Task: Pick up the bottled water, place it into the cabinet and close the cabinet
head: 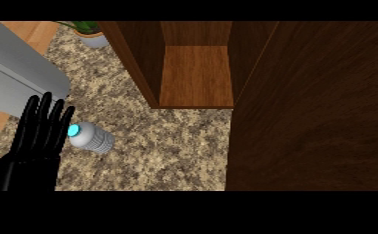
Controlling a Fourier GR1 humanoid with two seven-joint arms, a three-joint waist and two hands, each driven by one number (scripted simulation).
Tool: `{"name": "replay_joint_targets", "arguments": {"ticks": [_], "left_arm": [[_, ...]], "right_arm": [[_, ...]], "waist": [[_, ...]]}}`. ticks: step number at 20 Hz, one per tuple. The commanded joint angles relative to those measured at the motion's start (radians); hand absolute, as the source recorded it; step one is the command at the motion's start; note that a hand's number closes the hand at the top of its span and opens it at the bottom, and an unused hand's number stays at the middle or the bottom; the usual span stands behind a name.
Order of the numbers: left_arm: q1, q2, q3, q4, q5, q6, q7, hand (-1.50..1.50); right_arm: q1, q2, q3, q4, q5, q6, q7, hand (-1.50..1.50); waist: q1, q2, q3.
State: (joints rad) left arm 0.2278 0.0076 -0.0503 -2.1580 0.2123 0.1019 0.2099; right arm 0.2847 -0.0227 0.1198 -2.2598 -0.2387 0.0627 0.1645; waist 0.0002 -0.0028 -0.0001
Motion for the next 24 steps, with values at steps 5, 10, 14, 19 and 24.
{"name": "replay_joint_targets", "arguments": {"ticks": [5, 10, 14, 19, 24], "left_arm": [[0.227, -0.007, -0.021, -0.089, 0.046, -0.061, -0.054, -1.50], [0.260, -0.007, -0.036, -0.048, 0.042, -0.056, -0.104, -1.50], [0.353, -0.007, -0.027, -0.077, 0.076, -0.108, -0.136, -1.50], [0.313, 0.031, 0.091, -0.058, 0.136, -0.182, -0.167, -1.50], [0.350, 0.025, 0.151, 0.008, 0.165, -0.221, -0.227, -1.50]], "right_arm": [[0.132, -0.017, 0.001, -0.060, -0.073, 0.050, -0.011, -1.50], [0.187, -0.017, 0.019, -0.052, -0.066, 0.078, -0.070, -1.50], [0.214, -0.021, 0.034, -0.053, -0.063, 0.082, -0.086, -1.50], [0.203, -0.015, 0.026, 0.003, -0.022, 0.104, -0.157, -1.50], [0.323, 0.021, 0.167, -0.074, 0.078, 0.087, -0.169, -1.50]], "waist": [[0.003, 0.001, 0.000], [0.001, 0.001, 0.000], [0.003, 0.000, 0.000], [0.001, 0.001, 0.000], [0.000, 0.000, 0.000]]}}
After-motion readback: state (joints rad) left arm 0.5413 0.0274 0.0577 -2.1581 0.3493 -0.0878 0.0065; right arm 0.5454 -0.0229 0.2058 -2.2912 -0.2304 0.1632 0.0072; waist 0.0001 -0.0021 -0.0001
